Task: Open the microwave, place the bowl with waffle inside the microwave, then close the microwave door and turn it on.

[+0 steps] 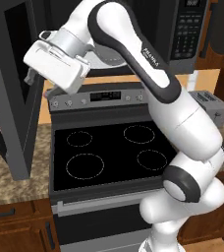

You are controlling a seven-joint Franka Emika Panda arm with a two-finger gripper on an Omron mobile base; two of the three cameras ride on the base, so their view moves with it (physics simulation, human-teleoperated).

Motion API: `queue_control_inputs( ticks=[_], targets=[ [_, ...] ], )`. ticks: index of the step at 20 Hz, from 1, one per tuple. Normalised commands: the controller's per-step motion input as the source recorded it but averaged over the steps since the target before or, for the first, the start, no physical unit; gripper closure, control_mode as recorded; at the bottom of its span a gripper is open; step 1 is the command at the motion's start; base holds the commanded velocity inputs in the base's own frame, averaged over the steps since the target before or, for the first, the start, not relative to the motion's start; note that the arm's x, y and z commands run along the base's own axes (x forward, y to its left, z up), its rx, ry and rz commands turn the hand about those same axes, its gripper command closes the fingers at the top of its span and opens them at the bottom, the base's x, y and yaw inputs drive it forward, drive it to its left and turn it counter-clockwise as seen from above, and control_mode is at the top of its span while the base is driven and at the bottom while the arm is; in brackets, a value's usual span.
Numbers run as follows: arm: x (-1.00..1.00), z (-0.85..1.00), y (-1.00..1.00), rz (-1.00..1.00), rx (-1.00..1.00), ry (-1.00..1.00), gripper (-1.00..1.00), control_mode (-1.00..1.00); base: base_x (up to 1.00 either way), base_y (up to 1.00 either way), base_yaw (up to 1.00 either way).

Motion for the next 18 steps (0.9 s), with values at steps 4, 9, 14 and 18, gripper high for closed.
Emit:
queue_control_inputs(
  ticks=[4, 9, 14, 18],
  targets=[
    [-0.06, -0.02, 0.22, -0.12, -0.13, -0.08, -1.00, -1.00, 0.00, 0.00, 0.00],
    [-0.46, 0.00, -0.64, -0.05, -0.02, -0.08, -1.00, -1.00, 0.00, 0.00, 0.00],
    [-0.48, -0.17, -1.00, 0.00, 0.00, -0.16, -1.00, -1.00, 0.00, 0.00, 0.00],
    [-0.49, -0.40, -1.00, 0.00, 0.00, -0.21, -1.00, -1.00, 0.00, 0.00, 0.00]
  ],
)
